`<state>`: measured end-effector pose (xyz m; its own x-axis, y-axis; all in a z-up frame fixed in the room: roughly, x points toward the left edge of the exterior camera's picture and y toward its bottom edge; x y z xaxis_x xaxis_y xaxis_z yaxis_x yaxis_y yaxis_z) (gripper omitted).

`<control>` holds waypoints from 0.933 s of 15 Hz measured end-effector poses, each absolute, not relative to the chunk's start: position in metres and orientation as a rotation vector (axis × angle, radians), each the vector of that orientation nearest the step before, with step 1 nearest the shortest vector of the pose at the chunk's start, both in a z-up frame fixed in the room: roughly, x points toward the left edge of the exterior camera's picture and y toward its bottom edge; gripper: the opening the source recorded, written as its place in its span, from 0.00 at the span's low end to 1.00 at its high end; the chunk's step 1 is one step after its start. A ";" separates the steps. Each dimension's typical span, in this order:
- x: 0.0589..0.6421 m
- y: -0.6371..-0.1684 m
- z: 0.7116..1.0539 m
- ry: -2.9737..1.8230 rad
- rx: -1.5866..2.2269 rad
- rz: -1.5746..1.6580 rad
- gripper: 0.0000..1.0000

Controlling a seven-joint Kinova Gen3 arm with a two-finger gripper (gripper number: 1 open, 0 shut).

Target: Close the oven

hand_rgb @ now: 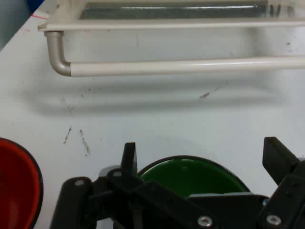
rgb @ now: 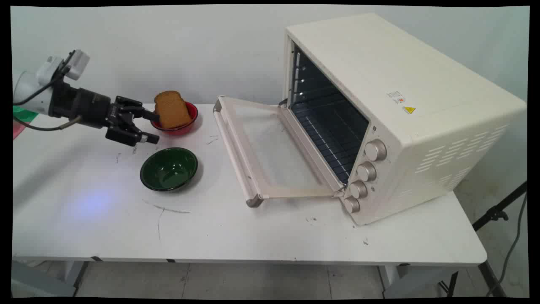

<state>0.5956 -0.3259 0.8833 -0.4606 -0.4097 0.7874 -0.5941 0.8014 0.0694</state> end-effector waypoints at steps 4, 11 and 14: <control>0.579 -0.340 0.883 -2.119 0.763 0.273 1.00; 0.540 -0.373 0.864 -2.151 0.816 0.278 1.00; 0.522 -0.387 0.851 -2.166 0.838 0.273 1.00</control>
